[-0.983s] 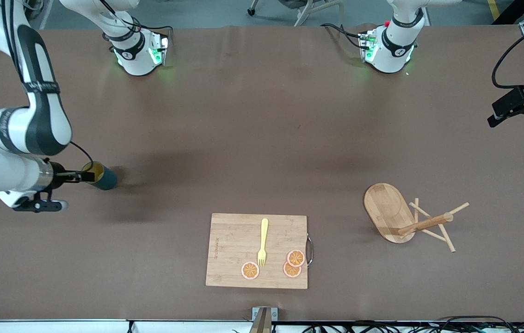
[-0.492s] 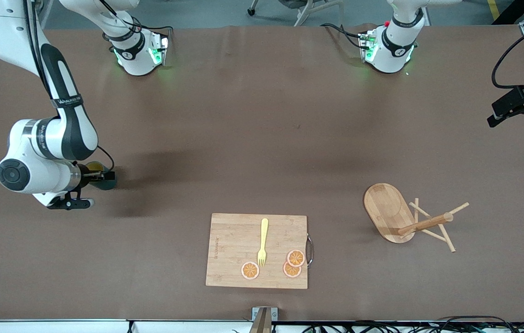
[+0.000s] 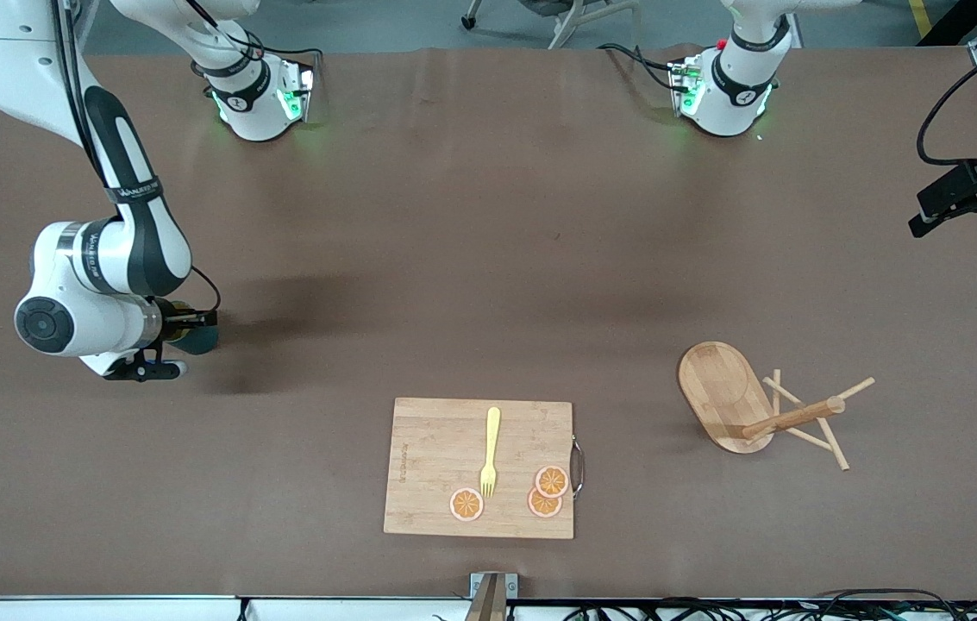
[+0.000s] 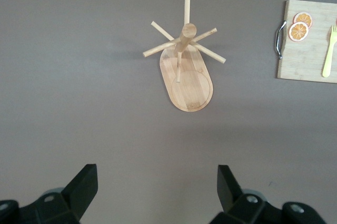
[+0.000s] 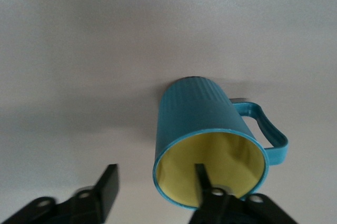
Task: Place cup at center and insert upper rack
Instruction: 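Lift the teal mug with the right gripper toward the table center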
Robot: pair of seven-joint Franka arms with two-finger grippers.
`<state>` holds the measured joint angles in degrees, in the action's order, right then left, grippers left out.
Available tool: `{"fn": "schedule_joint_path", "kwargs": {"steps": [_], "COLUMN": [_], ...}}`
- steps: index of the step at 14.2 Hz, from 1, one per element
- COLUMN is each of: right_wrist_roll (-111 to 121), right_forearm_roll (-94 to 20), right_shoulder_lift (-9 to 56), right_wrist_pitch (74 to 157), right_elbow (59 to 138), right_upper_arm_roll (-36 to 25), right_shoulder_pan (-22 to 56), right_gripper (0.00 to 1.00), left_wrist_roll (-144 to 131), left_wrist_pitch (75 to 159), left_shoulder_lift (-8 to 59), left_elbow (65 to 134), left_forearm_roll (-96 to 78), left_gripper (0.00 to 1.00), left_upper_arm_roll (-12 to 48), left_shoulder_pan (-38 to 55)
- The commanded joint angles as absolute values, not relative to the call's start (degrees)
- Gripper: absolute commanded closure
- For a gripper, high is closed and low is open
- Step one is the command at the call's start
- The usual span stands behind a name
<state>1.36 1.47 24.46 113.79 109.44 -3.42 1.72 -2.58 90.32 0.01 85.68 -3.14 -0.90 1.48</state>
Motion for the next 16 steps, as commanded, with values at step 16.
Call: {"fn": "schedule_joint_path", "kwargs": {"steps": [16], "right_wrist_roll": [-7.82], "right_forearm_roll": [-0.79], "right_shoulder_lift": [23.55], "right_wrist_pitch": [110.30], "right_elbow": [98.45], "right_upper_arm_roll": [-3.16], "right_shoulder_pan": [24.14], "right_gripper": [1.00], "left_wrist_roll": [-3.25], "left_wrist_pitch": [90.17], "left_shoulder_lift": [0.35], "left_elbow": [84.73], "left_forearm_roll": [-2.11], "left_gripper": [0.00], "left_upper_arm_roll": [-0.70], "left_shoulder_pan": [1.58]}}
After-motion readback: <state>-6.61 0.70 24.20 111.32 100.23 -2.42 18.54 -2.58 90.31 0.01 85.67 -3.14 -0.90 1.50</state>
